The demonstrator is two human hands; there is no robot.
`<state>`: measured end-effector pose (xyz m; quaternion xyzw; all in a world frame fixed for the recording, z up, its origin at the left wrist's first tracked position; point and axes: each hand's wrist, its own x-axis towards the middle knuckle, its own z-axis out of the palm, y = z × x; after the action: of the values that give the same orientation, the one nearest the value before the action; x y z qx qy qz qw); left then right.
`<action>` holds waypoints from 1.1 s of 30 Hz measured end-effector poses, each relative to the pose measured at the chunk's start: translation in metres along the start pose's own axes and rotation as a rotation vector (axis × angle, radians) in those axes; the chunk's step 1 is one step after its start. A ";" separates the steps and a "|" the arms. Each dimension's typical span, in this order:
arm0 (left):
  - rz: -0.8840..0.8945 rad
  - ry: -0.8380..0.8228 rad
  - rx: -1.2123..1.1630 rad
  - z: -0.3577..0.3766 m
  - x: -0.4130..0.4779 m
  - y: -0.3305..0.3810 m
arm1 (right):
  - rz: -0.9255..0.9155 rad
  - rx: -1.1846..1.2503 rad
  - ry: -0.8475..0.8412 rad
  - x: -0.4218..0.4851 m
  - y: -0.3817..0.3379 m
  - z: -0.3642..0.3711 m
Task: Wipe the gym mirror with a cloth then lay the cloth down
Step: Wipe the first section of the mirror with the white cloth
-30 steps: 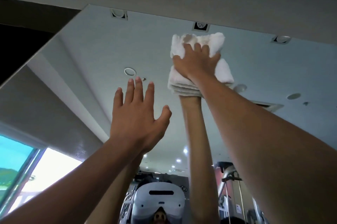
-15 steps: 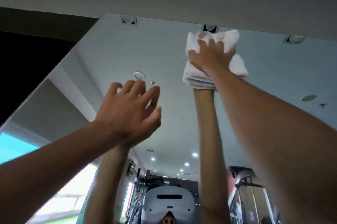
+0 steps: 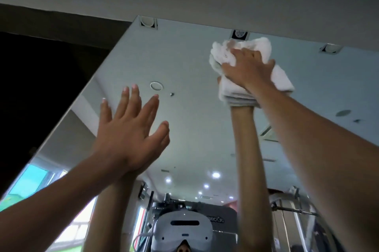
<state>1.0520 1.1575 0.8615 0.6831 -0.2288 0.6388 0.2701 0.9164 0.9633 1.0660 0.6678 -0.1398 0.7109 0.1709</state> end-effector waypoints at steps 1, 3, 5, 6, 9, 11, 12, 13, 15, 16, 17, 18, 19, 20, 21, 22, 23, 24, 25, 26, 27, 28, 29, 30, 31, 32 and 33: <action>0.001 -0.016 0.007 -0.001 0.000 -0.001 | 0.050 -0.012 0.019 -0.002 -0.024 0.004; 0.004 -0.026 0.008 -0.002 0.000 -0.002 | -0.040 -0.023 0.020 -0.014 -0.071 0.008; 0.019 -0.027 0.021 -0.002 -0.001 -0.002 | -0.279 -0.039 0.001 -0.029 -0.100 0.009; 0.027 -0.024 0.034 -0.003 -0.001 -0.002 | -0.407 -0.042 -0.013 -0.037 -0.105 0.007; 0.092 -0.027 0.075 -0.009 -0.002 -0.010 | -0.739 0.062 -0.100 -0.048 -0.083 -0.003; 0.169 -0.042 0.097 -0.015 -0.006 -0.024 | -0.770 0.132 -0.119 -0.043 -0.058 -0.010; 0.201 -0.051 0.093 -0.016 -0.007 -0.030 | -0.690 0.143 -0.104 -0.034 -0.048 -0.009; 0.225 -0.058 0.080 -0.017 -0.008 -0.036 | -0.568 0.147 -0.080 -0.024 -0.043 -0.007; 0.245 -0.067 0.044 -0.016 -0.009 -0.043 | -0.259 0.100 -0.014 -0.008 -0.059 0.003; 0.244 -0.067 0.024 -0.015 -0.010 -0.044 | -0.122 0.057 0.016 -0.004 -0.079 0.010; 0.236 -0.066 0.007 -0.013 -0.011 -0.044 | -0.032 0.038 0.027 -0.005 -0.103 0.014; 0.223 -0.060 -0.006 -0.012 -0.012 -0.045 | -0.010 0.035 0.028 -0.009 -0.128 0.017; 0.203 -0.047 -0.014 -0.012 -0.013 -0.045 | -0.069 0.034 0.025 -0.014 -0.150 0.019; 0.177 -0.031 -0.017 -0.011 -0.013 -0.045 | -0.189 0.029 0.018 -0.022 -0.168 0.020; 0.144 -0.021 -0.019 -0.011 -0.013 -0.046 | -0.343 0.029 -0.001 -0.030 -0.182 0.020; 0.113 -0.018 -0.021 -0.011 -0.014 -0.046 | -0.497 0.045 -0.025 -0.036 -0.188 0.019; 0.098 -0.020 -0.021 -0.011 -0.015 -0.047 | -0.626 0.067 -0.060 -0.039 -0.187 0.015; 0.099 -0.023 -0.020 -0.011 -0.016 -0.048 | -0.724 0.092 -0.105 -0.041 -0.181 0.011; 0.111 -0.025 -0.014 -0.012 -0.017 -0.050 | -0.794 0.119 -0.137 -0.043 -0.171 0.006; 0.131 -0.023 -0.008 -0.013 -0.018 -0.054 | -0.839 0.132 -0.147 -0.040 -0.158 0.001; 0.155 -0.021 -0.005 -0.014 -0.018 -0.060 | -0.842 0.136 -0.151 -0.035 -0.146 -0.002; 0.181 -0.026 -0.004 -0.015 -0.019 -0.066 | -0.785 0.131 -0.150 -0.026 -0.133 -0.003; 0.207 -0.035 -0.005 -0.017 -0.020 -0.072 | -0.668 0.124 -0.129 -0.015 -0.122 -0.002; 0.227 -0.043 -0.006 -0.017 -0.021 -0.077 | -0.499 0.106 -0.083 -0.004 -0.117 0.002; 0.230 -0.047 -0.008 -0.017 -0.023 -0.080 | -0.310 0.077 -0.037 0.003 -0.121 0.008; 0.215 -0.045 -0.014 -0.017 -0.025 -0.082 | -0.147 0.049 -0.010 0.009 -0.134 0.014; 0.180 -0.035 -0.024 -0.016 -0.026 -0.082 | -0.039 0.033 -0.001 0.011 -0.152 0.020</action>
<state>1.0920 1.2282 0.8298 0.6675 -0.3016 0.6456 0.2159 0.9992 1.0928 1.0739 0.6737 -0.1148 0.7091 0.1736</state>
